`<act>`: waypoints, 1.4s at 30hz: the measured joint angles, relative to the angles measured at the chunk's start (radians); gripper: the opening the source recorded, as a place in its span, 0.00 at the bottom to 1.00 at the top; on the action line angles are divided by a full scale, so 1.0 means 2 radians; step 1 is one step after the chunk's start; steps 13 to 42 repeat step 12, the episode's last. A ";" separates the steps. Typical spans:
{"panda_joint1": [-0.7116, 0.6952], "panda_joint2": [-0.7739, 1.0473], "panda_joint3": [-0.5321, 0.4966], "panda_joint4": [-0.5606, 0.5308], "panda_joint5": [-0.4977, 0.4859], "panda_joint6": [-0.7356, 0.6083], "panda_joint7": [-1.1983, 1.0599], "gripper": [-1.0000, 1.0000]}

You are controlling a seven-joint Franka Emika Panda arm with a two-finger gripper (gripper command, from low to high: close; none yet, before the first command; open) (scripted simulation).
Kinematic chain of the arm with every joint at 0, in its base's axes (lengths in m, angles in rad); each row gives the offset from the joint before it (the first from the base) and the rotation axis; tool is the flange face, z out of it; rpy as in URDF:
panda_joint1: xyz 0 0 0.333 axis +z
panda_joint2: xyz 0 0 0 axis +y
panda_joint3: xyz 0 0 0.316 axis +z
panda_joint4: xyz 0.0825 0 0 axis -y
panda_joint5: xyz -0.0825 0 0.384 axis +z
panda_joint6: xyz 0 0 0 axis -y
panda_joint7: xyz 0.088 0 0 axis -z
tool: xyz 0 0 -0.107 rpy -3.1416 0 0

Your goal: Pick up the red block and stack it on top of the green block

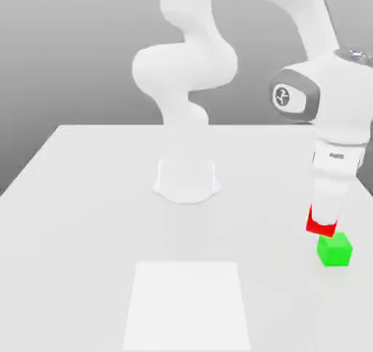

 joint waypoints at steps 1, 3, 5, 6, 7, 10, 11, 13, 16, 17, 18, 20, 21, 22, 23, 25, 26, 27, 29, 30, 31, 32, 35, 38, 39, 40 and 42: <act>0.010 0.000 0.003 0.003 0.000 -0.003 -0.022 0.00; 0.024 0.004 0.007 0.008 -0.004 -0.004 -0.059 0.00; 0.029 0.030 0.004 0.011 -0.023 0.018 -0.057 0.00; 0.029 0.046 -0.001 0.012 -0.037 0.032 -0.049 0.00; 0.027 0.064 -0.003 0.013 -0.052 0.048 -0.040 0.00; 0.037 0.099 -0.019 0.015 -0.083 0.079 -0.018 1.00; 0.037 0.099 -0.019 0.015 -0.083 0.079 -0.018 1.00; 0.037 0.099 -0.019 0.015 -0.083 0.079 -0.018 1.00; 0.037 0.099 -0.019 0.015 -0.083 0.079 -0.018 1.00; 0.037 0.099 -0.019 0.015 -0.083 0.079 -0.018 1.00; 0.037 0.099 -0.019 0.015 -0.083 0.079 -0.018 1.00; 0.037 0.099 -0.019 0.015 -0.083 0.079 -0.018 1.00; 0.037 0.099 -0.019 0.015 -0.083 0.079 -0.018 1.00; 0.037 0.099 -0.019 0.015 -0.083 0.079 -0.018 1.00; 0.037 0.099 -0.019 0.015 -0.083 0.079 -0.018 1.00; 0.037 0.099 -0.019 0.015 -0.083 0.079 -0.018 1.00; 0.037 0.099 -0.019 0.015 -0.083 0.079 -0.018 1.00; 0.037 0.099 -0.019 0.015 -0.083 0.079 -0.018 1.00; 0.037 0.099 -0.019 0.015 -0.083 0.079 -0.018 1.00; 0.037 0.099 -0.019 0.015 -0.083 0.079 -0.018 1.00; 0.037 0.099 -0.019 0.015 -0.083 0.079 -0.018 1.00; 0.037 0.099 -0.019 0.015 -0.083 0.079 -0.018 1.00; 0.037 0.099 -0.019 0.015 -0.083 0.079 -0.018 1.00; 0.037 0.099 -0.019 0.015 -0.083 0.079 -0.018 1.00; 0.037 0.099 -0.019 0.015 -0.083 0.079 -0.018 1.00; 0.037 0.099 -0.019 0.015 -0.083 0.079 -0.018 1.00; 0.037 0.099 -0.019 0.015 -0.083 0.079 -0.018 1.00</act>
